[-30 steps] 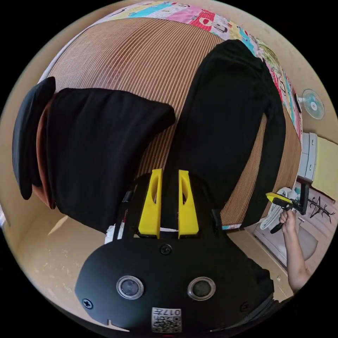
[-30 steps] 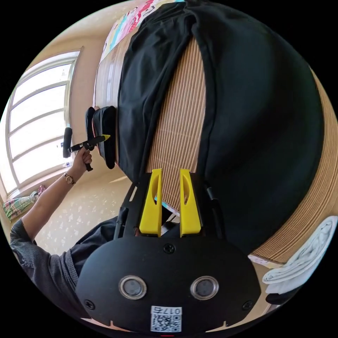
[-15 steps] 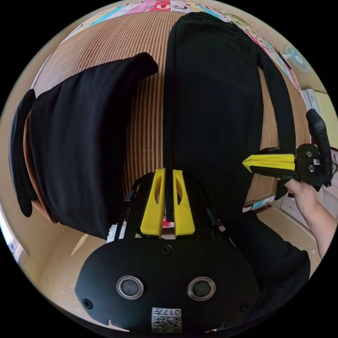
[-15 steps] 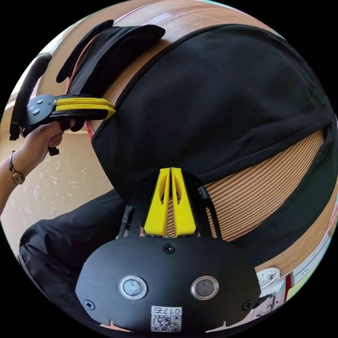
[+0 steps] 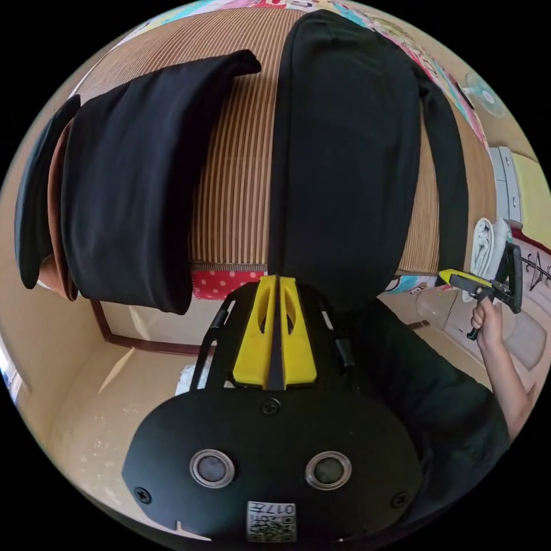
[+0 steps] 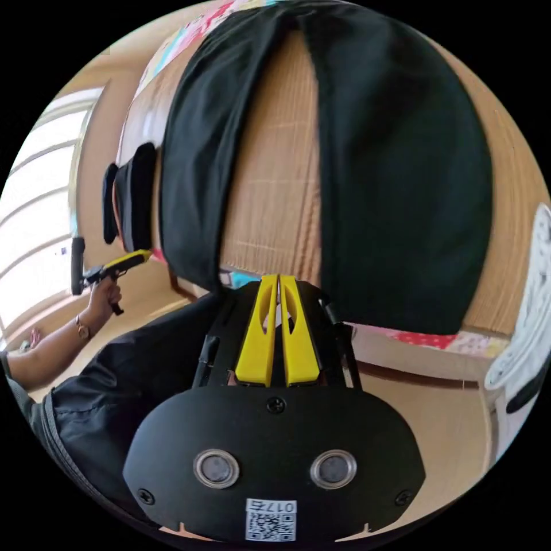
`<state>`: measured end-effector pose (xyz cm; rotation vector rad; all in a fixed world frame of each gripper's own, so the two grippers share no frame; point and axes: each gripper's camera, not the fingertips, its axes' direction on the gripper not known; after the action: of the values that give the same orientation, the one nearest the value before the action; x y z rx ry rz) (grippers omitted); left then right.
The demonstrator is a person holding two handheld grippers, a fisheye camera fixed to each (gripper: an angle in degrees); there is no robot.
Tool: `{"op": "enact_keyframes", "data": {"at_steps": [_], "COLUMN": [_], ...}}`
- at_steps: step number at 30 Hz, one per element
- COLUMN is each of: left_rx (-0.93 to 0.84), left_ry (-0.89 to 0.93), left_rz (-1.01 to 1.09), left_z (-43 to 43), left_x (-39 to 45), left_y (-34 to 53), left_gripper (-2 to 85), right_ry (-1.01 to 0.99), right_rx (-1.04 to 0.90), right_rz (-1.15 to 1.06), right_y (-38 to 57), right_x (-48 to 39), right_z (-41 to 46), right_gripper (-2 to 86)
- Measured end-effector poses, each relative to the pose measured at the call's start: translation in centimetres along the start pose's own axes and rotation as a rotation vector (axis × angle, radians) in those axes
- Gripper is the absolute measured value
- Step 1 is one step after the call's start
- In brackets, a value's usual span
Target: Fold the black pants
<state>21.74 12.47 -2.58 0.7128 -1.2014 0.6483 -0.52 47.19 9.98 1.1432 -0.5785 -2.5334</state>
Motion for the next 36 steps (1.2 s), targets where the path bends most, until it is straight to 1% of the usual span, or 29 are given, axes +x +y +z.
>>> {"op": "enact_keyframes", "data": {"at_steps": [1,3,5,6,7,8,9,11,12,14,15,17,19,20,22,24,26,29,30,33,35,36], "left_rx": [0.013,0.009,0.004,0.0,-0.019,-0.039,-0.043,-0.035,-0.033,-0.04,-0.044,-0.056,-0.054,-0.057,-0.07,-0.087,-0.112,-0.113,-0.111,-0.091,-0.076,-0.069], "left_ry": [0.013,0.002,-0.003,-0.006,-0.018,-0.034,-0.039,-0.039,-0.041,-0.035,-0.027,-0.017,-0.022,-0.018,0.006,0.04,0.063,0.098,0.106,0.141,0.135,0.138], "left_rz": [0.014,0.037,0.1,0.119,0.158,0.197,0.216,0.281,0.288,0.29,0.291,0.299,0.308,0.307,0.29,0.273,0.259,0.252,0.252,0.262,0.259,0.262], "left_z": [-0.4,-0.2,0.6,0.9,1.6,2.0,2.2,1.9,1.7,1.5,1.6,1.8,2.1,2.3,3.0,3.9,5.1,5.8,5.7,5.3,4.4,4.1], "left_x": [0.2,1.1,3.2,3.9,5.2,6.6,7.3,9.5,9.9,11.0,11.2,11.8,12.0,12.1,12.0,12.0,12.6,14.3,14.7,17.2,19.5,20.2], "left_y": [0.2,-0.1,-0.9,-1.1,-1.6,-2.0,-2.2,-2.3,-2.2,-1.7,-1.5,-0.5,0.4,1.0,1.7,2.3,2.8,3.1,3.1,3.1,3.1,3.1], "left_gripper": [-0.2,-0.3,-0.4,-0.4,-0.4,-0.4,-0.4,-0.5,-0.5,-0.5,-0.5,-0.5,-0.5,-0.5,-0.4,-0.4,-0.2,0.2,0.4,1.3,3.1,3.6], "right_ry": [0.077,0.141,0.182,0.256,0.299,0.313,0.319,0.271,0.239,0.183,0.132,0.076,-0.007,-0.04,-0.151,-0.181,-0.182,-0.225,-0.175,-0.171,-0.189,-0.229], "right_rx": [0.063,0.085,-0.05,-0.141,-0.104,-0.078,-0.074,-0.069,-0.113,-0.286,-0.326,-0.209,-0.066,-0.026,0.148,0.21,0.198,0.048,0.009,0.009,0.053,0.084], "right_rz": [0.05,0.081,0.028,-0.018,-0.075,-0.076,-0.032,0.024,0.052,0.112,0.11,0.111,0.217,0.243,0.299,0.308,0.301,0.223,0.189,0.168,0.113,0.072], "right_y": [0.3,-0.2,-1.6,-1.6,-0.5,0.2,1.5,3.9,5.4,7.4,9.1,11.9,14.6,15.0,16.2,15.9,14.8,12.8,12.8,14.2,15.9,17.2], "right_x": [2.3,5.0,6.4,6.5,5.8,5.7,5.9,6.6,7.3,8.9,9.6,10.4,13.1,13.8,16.6,18.3,19.6,20.7,20.5,20.2,19.1,18.2], "right_z": [-1.9,-2.7,-0.7,1.2,1.5,1.4,1.7,1.9,2.4,4.5,5.2,3.7,0.7,-0.2,-3.3,-4.7,-4.9,-2.5,-1.9,-3.2,-5.1,-6.6], "right_gripper": [0.5,0.5,0.5,0.5,0.5,0.5,0.5,0.6,0.6,0.8,1.1,1.7,3.4,4.6,8.4,9.8,10.7,10.7,9.7,6.7,5.8,5.3]}}
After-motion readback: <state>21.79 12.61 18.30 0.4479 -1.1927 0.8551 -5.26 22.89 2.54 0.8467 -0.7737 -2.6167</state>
